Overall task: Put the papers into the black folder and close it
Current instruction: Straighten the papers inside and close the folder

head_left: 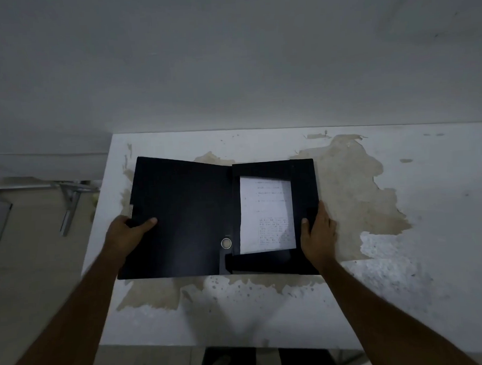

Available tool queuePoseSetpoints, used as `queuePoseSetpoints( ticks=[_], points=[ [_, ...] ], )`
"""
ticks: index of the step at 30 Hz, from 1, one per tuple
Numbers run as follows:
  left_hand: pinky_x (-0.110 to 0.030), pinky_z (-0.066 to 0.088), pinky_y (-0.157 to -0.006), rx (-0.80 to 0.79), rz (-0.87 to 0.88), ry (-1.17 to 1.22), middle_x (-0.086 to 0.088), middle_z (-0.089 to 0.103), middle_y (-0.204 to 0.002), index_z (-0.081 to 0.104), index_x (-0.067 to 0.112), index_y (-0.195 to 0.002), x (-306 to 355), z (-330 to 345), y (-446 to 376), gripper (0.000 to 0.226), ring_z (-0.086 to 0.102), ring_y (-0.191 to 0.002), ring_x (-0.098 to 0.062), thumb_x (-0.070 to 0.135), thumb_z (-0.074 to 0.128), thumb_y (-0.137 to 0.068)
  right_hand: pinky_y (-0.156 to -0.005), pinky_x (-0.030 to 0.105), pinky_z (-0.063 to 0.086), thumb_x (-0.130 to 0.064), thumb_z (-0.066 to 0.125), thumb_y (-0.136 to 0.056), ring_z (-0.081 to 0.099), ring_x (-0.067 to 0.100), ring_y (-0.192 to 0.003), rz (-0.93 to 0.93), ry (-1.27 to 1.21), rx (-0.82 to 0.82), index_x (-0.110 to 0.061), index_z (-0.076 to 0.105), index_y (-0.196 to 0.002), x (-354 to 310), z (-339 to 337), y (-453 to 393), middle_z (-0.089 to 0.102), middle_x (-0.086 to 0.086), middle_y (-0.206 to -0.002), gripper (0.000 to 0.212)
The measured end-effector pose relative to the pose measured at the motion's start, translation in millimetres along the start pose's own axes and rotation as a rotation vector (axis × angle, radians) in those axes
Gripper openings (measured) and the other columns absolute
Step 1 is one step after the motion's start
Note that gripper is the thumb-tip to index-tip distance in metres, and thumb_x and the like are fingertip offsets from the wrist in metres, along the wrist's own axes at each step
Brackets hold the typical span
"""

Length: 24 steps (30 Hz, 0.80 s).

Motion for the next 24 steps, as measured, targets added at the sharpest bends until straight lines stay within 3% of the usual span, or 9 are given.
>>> queuePoseSetpoints(
  ticks=[3, 6, 10, 13, 16, 18, 21, 24],
  points=[
    [-0.054, 0.052, -0.096, 0.004, 0.129, -0.049, -0.019, 0.065, -0.124, 0.056, 0.004, -0.128, 30.5, -5.9, 26.1, 0.051, 0.063, -0.111, -0.04, 0.032, 0.074, -0.089, -0.114, 0.059, 0.026, -0.028, 0.05, -0.1, 0.031, 0.039, -0.14, 0.013, -0.037, -0.054, -0.016, 0.016, -0.156, -3.5, -4.1, 0.2, 0.037, 0.014, -0.156, 0.066],
    [-0.043, 0.051, -0.093, -0.06, 0.227, -0.009, -0.007, 0.062, -0.124, 0.051, 0.012, -0.132, 64.5, 7.0, 64.1, 0.044, 0.061, -0.11, -0.03, 0.034, 0.063, -0.096, -0.114, 0.06, 0.027, -0.024, 0.05, -0.101, 0.033, 0.04, -0.139, 0.022, -0.069, -0.111, -0.017, 0.016, -0.157, -6.8, -9.9, 1.4, 0.038, 0.014, -0.155, 0.066],
    [-0.032, 0.053, -0.07, -0.221, 0.305, 0.109, 0.004, 0.068, -0.107, 0.057, 0.028, -0.109, 112.0, 46.7, 115.8, 0.019, 0.068, -0.094, -0.02, 0.032, 0.061, -0.091, -0.11, 0.061, 0.036, -0.016, 0.051, -0.099, 0.042, 0.04, -0.132, 0.017, -0.161, -0.227, -0.022, 0.018, -0.156, -7.4, -20.9, -1.2, 0.045, 0.016, -0.149, 0.065],
    [-0.031, 0.057, -0.056, -0.356, 0.32, 0.177, -0.006, 0.068, -0.101, 0.057, 0.027, -0.098, 142.4, 96.9, 140.3, 0.033, 0.074, -0.074, -0.017, 0.038, 0.072, -0.071, -0.107, 0.056, 0.044, -0.008, 0.049, -0.099, 0.051, 0.037, -0.129, -0.014, -0.264, -0.325, -0.02, 0.026, -0.153, -7.4, -33.8, -5.2, 0.051, 0.015, -0.144, 0.06],
    [-0.033, 0.061, -0.057, -0.46, 0.351, 0.195, -0.004, 0.068, -0.099, 0.054, 0.026, -0.099, 163.3, 158.3, 156.2, 0.043, 0.075, -0.074, -0.013, 0.04, 0.081, -0.069, -0.108, 0.05, 0.046, -0.004, 0.048, -0.1, 0.055, 0.03, -0.128, -0.079, -0.353, -0.377, -0.015, 0.039, -0.148, -6.6, -47.1, -8.5, 0.055, 0.01, -0.143, 0.05],
    [-0.04, 0.064, -0.064, -0.46, 0.387, 0.124, -0.003, 0.069, -0.096, 0.052, 0.027, -0.1, 171.8, 200.2, 161.1, 0.048, 0.074, -0.078, -0.018, 0.046, 0.082, -0.067, -0.109, 0.049, 0.045, -0.007, 0.05, -0.1, 0.057, 0.026, -0.127, -0.089, -0.413, -0.413, -0.014, 0.046, -0.144, -3.7, -51.8, -10.2, 0.057, 0.009, -0.141, 0.045],
    [-0.035, 0.062, -0.066, -0.382, 0.453, -0.078, 0.003, 0.066, -0.092, 0.05, 0.028, -0.104, 178.1, 261.5, 164.4, 0.052, 0.069, -0.078, -0.014, 0.049, 0.079, -0.066, -0.109, 0.041, 0.046, -0.01, 0.054, -0.098, 0.06, 0.015, -0.12, -0.029, -0.471, -0.449, -0.024, 0.054, -0.136, 4.5, -56.4, -15.1, 0.063, -0.003, -0.131, 0.041],
    [-0.033, 0.054, -0.067, -0.311, 0.505, -0.233, -0.003, 0.064, -0.101, 0.047, 0.023, -0.104, 173.1, 310.7, 164.3, 0.048, 0.065, -0.085, -0.021, 0.041, 0.077, -0.071, -0.106, 0.031, 0.046, 0.004, 0.05, -0.094, 0.059, 0.015, -0.119, 0.019, -0.483, -0.465, -0.017, 0.053, -0.139, 15.4, -57.9, -20.0, 0.062, -0.002, -0.129, 0.049]
  ],
)
Point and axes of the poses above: each hand's wrist, its own y-axis away from the middle knuckle, its own z-axis out of the palm, x = y × z, the point moved 6 cm from there along -y, towards the middle knuckle
